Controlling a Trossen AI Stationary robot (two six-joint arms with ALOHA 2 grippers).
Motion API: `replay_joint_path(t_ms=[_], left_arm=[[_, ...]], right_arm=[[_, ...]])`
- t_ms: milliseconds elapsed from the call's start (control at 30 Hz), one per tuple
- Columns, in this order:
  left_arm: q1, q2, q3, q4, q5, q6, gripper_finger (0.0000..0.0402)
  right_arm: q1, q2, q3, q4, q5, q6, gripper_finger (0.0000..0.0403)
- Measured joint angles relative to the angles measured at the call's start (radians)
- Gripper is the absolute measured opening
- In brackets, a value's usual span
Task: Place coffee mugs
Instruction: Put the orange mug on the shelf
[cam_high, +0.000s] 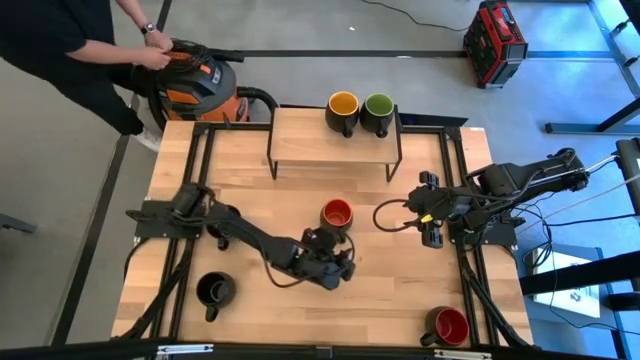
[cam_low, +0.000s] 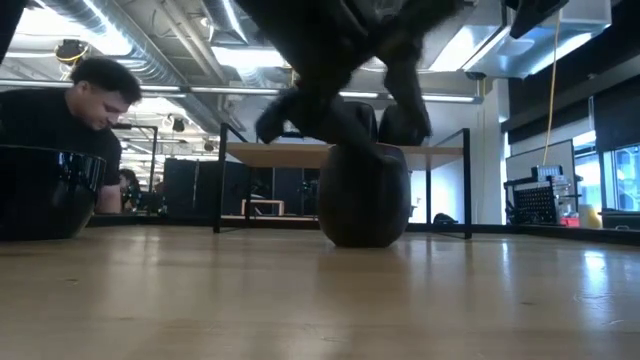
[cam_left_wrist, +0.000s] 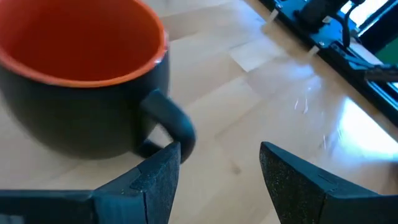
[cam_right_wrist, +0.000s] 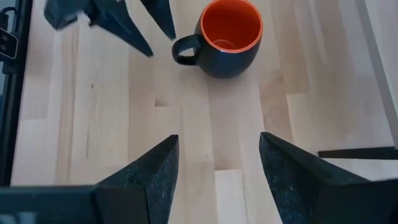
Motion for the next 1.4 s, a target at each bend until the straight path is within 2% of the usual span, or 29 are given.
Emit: replay_joint_path(t_ms=[200, 333, 467, 833, 933, 1000, 1067, 1133, 1233, 1300, 1400], left_arm=[[0.027, 0.07, 0.042, 0.009, -0.038, -0.072, 0.0215], [0.049, 0.079, 0.042, -0.006, -0.069, -0.143, 0.0215], [0.068, 0.076, 0.042, -0.023, -0.063, -0.145, 0.0215], [0.025, 0.019, 0.042, -0.294, 0.025, -0.163, 0.0215], [0.006, -0.014, 0.042, -0.423, -0.002, -0.212, 0.0215], [-0.002, -0.029, 0.042, -0.449, -0.022, -0.244, 0.0215], [-0.01, -0.035, 0.042, -0.413, -0.02, -0.218, 0.0215], [-0.012, -0.035, 0.042, -0.301, 0.015, -0.16, 0.0215], [-0.012, -0.001, 0.045, -0.1, 0.003, -0.062, 0.0215], [-0.001, 0.021, 0.042, -0.067, -0.032, -0.05, 0.0215], [0.027, 0.037, 0.041, -0.08, -0.04, -0.114, 0.0215]], right_arm=[[0.0, 0.0, 0.0, -0.004, 0.0, -0.006, 0.0209], [0.0, 0.0, 0.0, -0.006, -0.01, -0.006, 0.0209], [0.0, 0.0, 0.0, -0.006, -0.026, -0.006, 0.0209], [0.0, 0.0, 0.0, -0.007, -0.029, -0.027, 0.0209], [0.0, 0.0, 0.0, -0.004, -0.033, -0.028, 0.0209], [0.0, 0.001, 0.0, 0.002, -0.033, -0.031, 0.0209], [0.0, 0.0, 0.0, 0.004, -0.033, -0.034, 0.0209], [0.0, 0.001, 0.0, 0.005, -0.034, -0.034, 0.0209], [0.0, 0.001, 0.0, 0.006, -0.033, -0.038, 0.0209], [0.0, 0.0, 0.0, 0.009, -0.031, -0.042, 0.0209], [0.0, 0.001, 0.0, 0.009, -0.029, -0.049, 0.0209]])
